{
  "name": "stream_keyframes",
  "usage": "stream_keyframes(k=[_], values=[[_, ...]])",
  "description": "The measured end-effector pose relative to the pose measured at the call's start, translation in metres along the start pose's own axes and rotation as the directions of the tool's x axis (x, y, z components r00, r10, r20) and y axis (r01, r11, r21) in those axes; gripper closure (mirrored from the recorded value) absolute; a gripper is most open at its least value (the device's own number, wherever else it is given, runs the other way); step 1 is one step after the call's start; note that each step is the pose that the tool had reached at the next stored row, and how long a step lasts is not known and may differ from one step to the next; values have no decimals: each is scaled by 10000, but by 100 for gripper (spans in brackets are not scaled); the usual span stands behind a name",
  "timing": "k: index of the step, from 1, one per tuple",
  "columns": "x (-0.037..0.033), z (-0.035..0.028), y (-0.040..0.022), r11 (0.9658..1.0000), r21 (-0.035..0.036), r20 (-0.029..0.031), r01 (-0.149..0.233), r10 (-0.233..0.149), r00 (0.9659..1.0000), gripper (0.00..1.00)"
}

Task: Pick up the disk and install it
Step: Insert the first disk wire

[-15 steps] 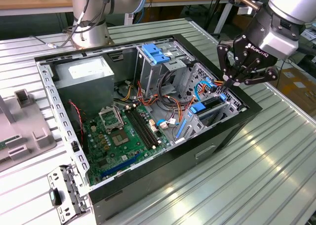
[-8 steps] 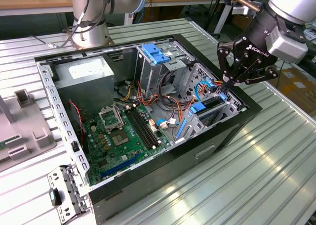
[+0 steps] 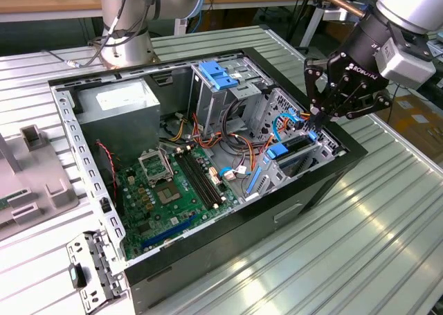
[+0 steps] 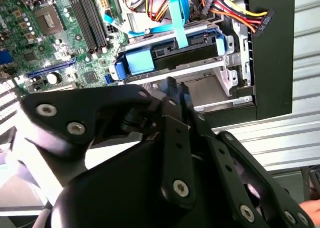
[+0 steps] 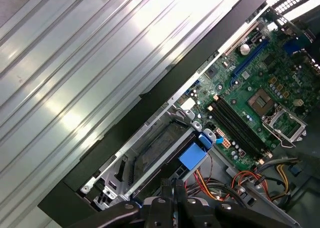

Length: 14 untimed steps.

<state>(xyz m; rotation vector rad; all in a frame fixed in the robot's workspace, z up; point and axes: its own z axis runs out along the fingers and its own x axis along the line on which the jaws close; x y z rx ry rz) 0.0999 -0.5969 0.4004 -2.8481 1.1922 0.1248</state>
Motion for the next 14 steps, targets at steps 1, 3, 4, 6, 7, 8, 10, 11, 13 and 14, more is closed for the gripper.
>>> stream_keyframes(k=[1, 3, 4, 6, 7, 8, 10, 11, 13, 14], values=[[0, 0, 0, 10000, 0, 0, 1, -1, 10000, 76], [0, 0, 0, 10000, 0, 0, 1, -1, 10000, 64], [0, 0, 0, 10000, -1, 0, 1, -1, 10000, 64], [0, 0, 0, 10000, 0, 0, 2, -2, 10000, 58], [0, 0, 0, 10000, 0, 0, 3, -3, 10000, 52], [0, 0, 0, 10000, -1, 0, 3, -3, 10000, 52], [0, 0, 0, 10000, 0, 0, 4, -4, 10000, 52], [0, 0, 0, 10000, -1, 0, 5, -5, 10000, 52], [26, 1, -26, 10000, -2, -2, 4, -4, 10000, 52], [38, 2, -39, 10000, -8, -7, 3, -3, 10000, 52]])
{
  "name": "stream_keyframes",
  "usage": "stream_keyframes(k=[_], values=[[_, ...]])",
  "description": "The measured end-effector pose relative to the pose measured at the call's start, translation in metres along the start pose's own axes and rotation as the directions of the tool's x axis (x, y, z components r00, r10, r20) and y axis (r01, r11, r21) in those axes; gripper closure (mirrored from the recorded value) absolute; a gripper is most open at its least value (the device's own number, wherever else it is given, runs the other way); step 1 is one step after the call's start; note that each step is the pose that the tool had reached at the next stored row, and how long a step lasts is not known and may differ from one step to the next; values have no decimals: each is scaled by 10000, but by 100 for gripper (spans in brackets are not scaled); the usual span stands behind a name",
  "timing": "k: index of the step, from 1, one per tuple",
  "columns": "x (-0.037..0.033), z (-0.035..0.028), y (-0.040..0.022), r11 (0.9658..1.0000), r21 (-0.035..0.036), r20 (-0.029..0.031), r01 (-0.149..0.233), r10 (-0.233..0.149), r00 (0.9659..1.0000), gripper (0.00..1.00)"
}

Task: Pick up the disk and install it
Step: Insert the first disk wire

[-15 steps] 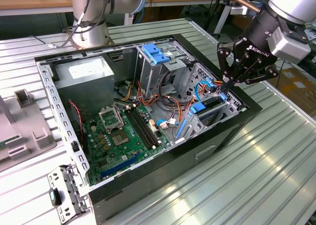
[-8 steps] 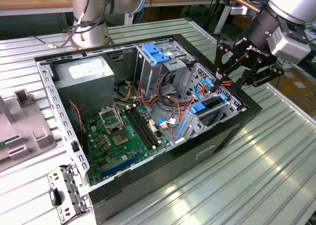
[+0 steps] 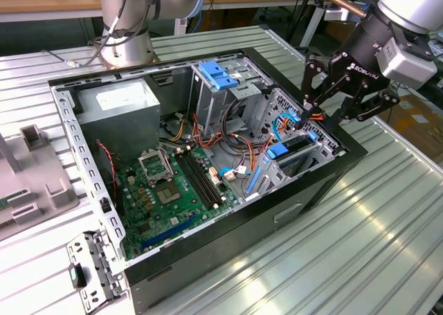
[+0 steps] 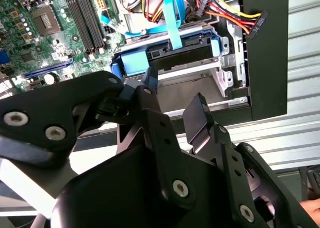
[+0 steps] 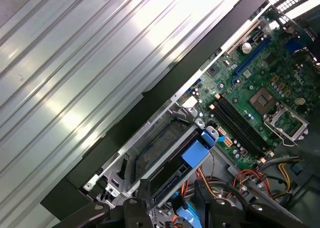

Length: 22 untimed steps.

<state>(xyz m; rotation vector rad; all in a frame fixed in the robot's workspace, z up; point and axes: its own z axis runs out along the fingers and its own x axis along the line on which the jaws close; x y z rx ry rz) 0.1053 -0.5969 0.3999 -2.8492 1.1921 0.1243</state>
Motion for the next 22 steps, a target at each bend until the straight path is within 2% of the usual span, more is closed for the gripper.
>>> stream_keyframes(k=[13, 22], values=[[123, 51, -134, 10000, -46, -47, -3, 3, 10000, 52], [219, 78, -239, 10000, -55, -57, -4, 3, 10000, 52]])
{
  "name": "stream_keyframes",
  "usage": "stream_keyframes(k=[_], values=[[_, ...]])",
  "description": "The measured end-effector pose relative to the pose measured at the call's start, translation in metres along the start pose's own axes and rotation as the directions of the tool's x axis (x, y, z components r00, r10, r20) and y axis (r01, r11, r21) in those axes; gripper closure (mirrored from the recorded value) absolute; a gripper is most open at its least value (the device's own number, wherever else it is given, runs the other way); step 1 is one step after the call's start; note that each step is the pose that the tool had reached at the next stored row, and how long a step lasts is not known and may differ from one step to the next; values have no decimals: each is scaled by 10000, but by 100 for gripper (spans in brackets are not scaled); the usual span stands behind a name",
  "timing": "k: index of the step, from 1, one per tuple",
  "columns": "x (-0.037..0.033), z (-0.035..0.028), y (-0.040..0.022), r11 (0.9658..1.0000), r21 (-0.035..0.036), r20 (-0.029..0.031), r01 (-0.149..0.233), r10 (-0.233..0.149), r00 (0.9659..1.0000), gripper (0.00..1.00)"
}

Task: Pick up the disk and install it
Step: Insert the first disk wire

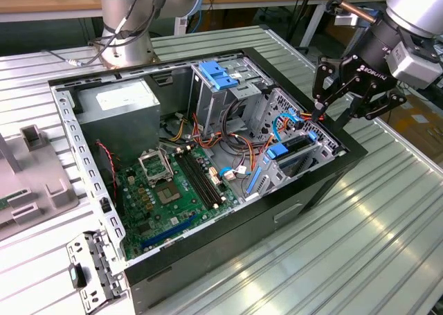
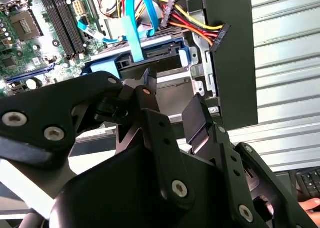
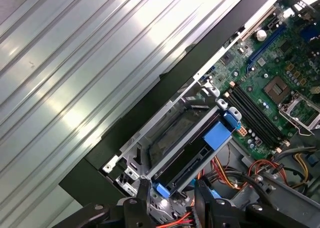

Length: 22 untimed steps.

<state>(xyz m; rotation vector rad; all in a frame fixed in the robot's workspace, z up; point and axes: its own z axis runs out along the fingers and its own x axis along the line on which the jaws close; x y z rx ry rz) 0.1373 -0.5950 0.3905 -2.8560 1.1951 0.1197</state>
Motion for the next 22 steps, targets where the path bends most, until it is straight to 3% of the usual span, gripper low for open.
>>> stream_keyframes(k=[22], values=[[226, 28, -225, 10000, -21, -20, 11, -11, 10000, 52]])
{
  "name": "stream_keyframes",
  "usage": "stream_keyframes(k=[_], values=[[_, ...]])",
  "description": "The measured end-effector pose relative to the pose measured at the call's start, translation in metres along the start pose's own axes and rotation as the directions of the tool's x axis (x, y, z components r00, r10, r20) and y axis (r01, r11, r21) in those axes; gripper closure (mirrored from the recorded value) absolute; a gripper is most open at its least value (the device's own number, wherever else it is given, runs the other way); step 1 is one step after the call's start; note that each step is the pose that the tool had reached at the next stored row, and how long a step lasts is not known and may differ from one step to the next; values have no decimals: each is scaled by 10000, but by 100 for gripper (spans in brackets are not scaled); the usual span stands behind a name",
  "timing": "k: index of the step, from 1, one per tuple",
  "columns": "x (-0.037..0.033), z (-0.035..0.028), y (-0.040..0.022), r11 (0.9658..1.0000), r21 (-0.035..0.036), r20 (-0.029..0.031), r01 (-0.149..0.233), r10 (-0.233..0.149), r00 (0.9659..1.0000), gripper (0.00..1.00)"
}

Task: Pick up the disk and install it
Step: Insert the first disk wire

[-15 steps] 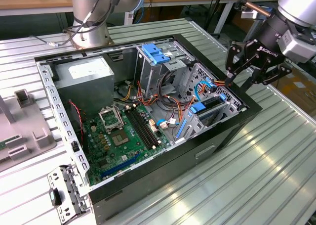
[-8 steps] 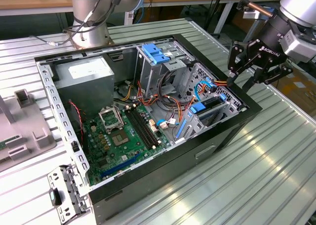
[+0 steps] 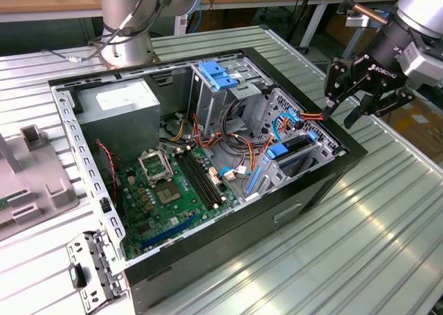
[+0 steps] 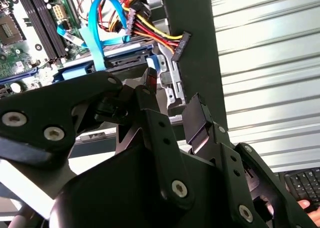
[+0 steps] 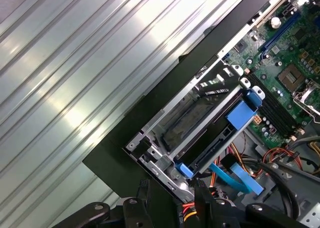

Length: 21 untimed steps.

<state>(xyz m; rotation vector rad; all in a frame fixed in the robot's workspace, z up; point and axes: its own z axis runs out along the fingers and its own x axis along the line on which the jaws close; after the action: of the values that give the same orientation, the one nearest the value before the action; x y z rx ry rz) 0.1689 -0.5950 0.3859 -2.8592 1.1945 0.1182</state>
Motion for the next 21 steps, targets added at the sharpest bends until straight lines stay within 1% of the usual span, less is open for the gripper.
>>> stream_keyframes(k=[2, 6, 8, 12, 15, 16, 17, 18, 19, 20, 21], values=[[23, 16, -22, 10000, 0, 2, 0, 0, 10000, 52], [32, 46, -43, 10000, -2, -1, 0, 0, 10000, 52], [23, 58, -71, 10000, -1, 0, 0, 0, 10000, 52], [-20, 99, -132, 10000, -3, 0, 26, -26, 10000, 52], [-32, 121, -162, 10000, -9, -4, 37, -37, 10000, 52], [-34, 135, -175, 10000, -10, -5, 40, -40, 10000, 52], [-32, 161, -200, 10000, -14, -9, 46, -46, 10000, 52], [-45, 205, -246, 10000, -17, -9, 74, -74, 10000, 52], [-42, 254, -255, 9999, -21, -10, 108, -108, 9999, 52], [-41, 259, -255, 9999, -23, -10, 131, -131, 9999, 53], [-41, 263, -255, 9999, -26, -11, 151, -151, 9999, 78]])
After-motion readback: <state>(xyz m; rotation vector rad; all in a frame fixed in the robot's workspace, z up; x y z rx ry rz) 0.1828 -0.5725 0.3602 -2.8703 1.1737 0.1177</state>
